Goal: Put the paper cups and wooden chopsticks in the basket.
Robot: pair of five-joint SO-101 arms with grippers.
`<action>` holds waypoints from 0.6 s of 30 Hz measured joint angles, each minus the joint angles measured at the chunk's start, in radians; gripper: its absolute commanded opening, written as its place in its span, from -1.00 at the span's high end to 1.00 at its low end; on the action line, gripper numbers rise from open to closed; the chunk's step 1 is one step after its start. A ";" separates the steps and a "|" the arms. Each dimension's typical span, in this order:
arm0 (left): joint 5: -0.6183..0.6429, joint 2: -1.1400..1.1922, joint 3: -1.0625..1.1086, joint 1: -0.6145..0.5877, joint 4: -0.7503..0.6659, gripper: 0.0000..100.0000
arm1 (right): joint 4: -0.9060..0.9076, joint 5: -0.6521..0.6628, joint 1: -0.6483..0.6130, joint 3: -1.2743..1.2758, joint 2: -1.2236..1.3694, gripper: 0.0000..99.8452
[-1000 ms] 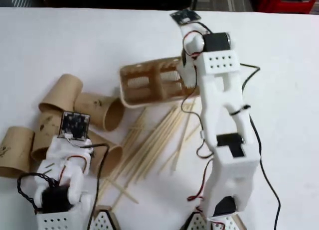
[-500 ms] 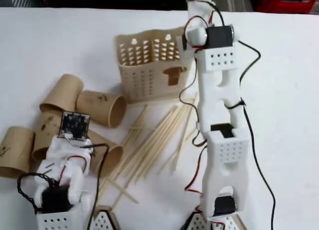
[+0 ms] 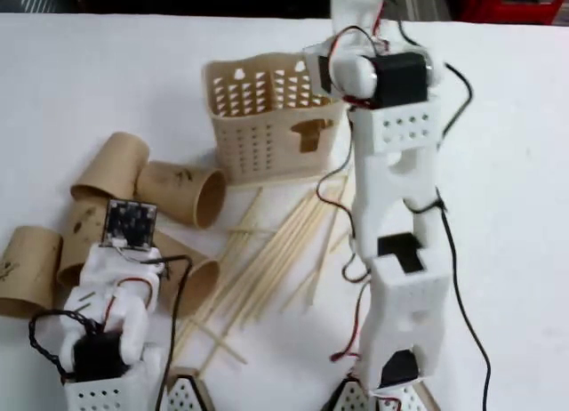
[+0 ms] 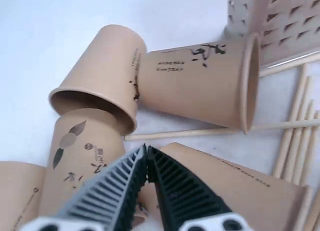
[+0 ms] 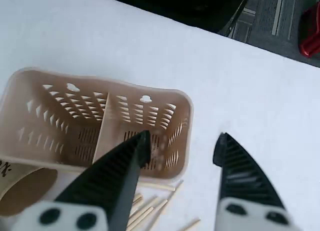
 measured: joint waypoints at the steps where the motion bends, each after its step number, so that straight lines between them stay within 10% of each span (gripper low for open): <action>1: 0.000 0.000 0.000 -0.014 -0.011 0.94 | 0.000 0.000 -0.008 0.043 -0.041 0.58; 18: 0.000 -0.012 -0.256 -0.089 0.087 0.67 | -0.015 0.112 -0.104 1.068 -0.821 0.57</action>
